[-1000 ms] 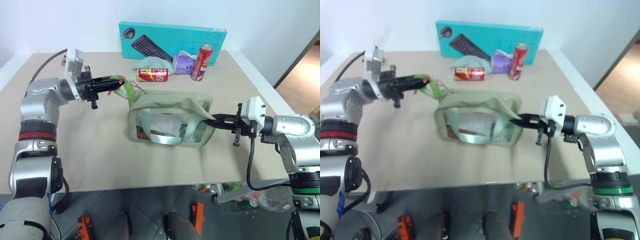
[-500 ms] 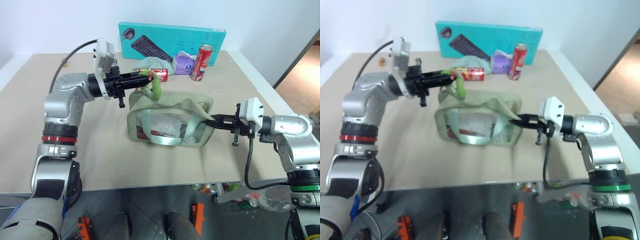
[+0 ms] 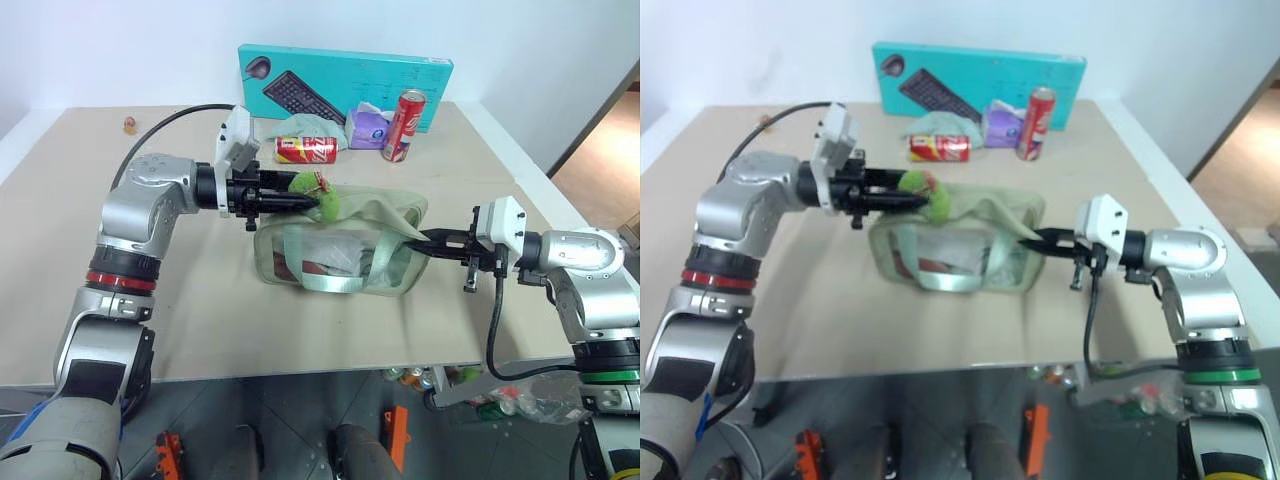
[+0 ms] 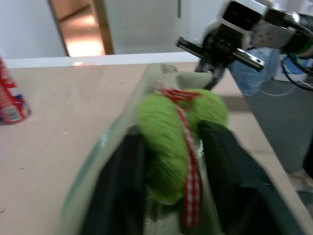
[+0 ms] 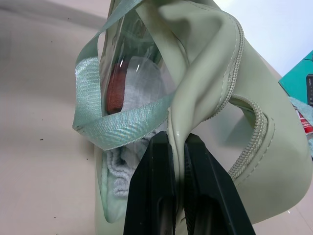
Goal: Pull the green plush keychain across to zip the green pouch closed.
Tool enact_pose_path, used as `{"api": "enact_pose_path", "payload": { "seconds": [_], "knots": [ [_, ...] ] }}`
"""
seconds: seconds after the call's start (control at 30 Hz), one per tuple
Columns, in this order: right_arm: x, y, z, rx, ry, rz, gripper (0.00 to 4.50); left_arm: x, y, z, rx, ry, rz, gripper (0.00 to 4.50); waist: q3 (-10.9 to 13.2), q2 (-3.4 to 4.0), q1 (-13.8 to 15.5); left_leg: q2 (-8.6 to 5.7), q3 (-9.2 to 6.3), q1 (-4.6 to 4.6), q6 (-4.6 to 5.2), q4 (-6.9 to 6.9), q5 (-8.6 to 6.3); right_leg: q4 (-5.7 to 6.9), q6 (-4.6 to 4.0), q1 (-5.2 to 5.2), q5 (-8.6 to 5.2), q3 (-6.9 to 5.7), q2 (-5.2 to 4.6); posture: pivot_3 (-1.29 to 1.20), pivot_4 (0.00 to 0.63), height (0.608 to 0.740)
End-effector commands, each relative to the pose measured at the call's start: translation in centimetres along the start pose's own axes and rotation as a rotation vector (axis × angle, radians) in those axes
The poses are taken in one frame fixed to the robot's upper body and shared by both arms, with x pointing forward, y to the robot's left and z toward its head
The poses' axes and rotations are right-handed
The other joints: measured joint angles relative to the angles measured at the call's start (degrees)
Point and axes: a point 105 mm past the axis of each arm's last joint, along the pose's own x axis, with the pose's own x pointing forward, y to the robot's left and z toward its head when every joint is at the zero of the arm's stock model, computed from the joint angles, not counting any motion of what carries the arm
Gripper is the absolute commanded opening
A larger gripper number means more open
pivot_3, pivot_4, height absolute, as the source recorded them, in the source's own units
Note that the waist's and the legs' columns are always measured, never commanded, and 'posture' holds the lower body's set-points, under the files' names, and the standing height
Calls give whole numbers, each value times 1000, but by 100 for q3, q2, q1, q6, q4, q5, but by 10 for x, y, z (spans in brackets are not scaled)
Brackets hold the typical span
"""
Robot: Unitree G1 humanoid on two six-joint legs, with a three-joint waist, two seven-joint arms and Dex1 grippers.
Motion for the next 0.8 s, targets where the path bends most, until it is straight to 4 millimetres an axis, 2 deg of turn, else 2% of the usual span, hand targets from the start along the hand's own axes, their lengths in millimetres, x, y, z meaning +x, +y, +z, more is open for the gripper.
{"api": "enact_pose_path", "payload": {
  "seconds": [0.03,0.1,0.27,0.43,0.53,0.67,0.8],
  "knots": [
    [2,-2,1,-17,-1,1,0,-7,-4,12,79,27,-19,3276,0,0,-9,0,0,1,0,0,0,0,-1,-1,0,1,1,0,150,740],
    [3,-2,1,-18,-3,2,0,-13,-6,15,90,34,-22,3906,0,0,-10,1,-1,4,0,-2,0,1,-2,-1,1,1,4,0,150,740],
    [5,-3,1,-18,-8,5,0,-29,-10,17,112,91,-8,3906,0,0,-19,1,1,4,0,-1,0,4,-2,-1,0,3,2,0,150,740],
    [7,-4,0,-18,-13,8,0,-48,-20,8,89,150,33,3906,0,1,-24,2,1,10,0,-3,0,10,-4,-1,-1,6,4,0,150,740],
    [8,-5,-1,-17,-15,11,0,-61,-24,4,65,164,99,3906,0,1,-21,2,1,11,0,-1,0,15,-6,-2,-2,6,3,0,150,740],
    [9,-5,-1,-18,-18,14,0,-68,-26,0,51,149,182,3906,0,1,-16,2,2,13,1,0,0,17,-6,-1,-2,6,2,0,150,740],
    [11,-6,-1,-22,-21,16,0,-71,-19,-15,28,84,345,3906,-1,1,-17,2,7,25,1,-1,0,20,-6,6,-1,13,1,0,150,740]
  ]
}}
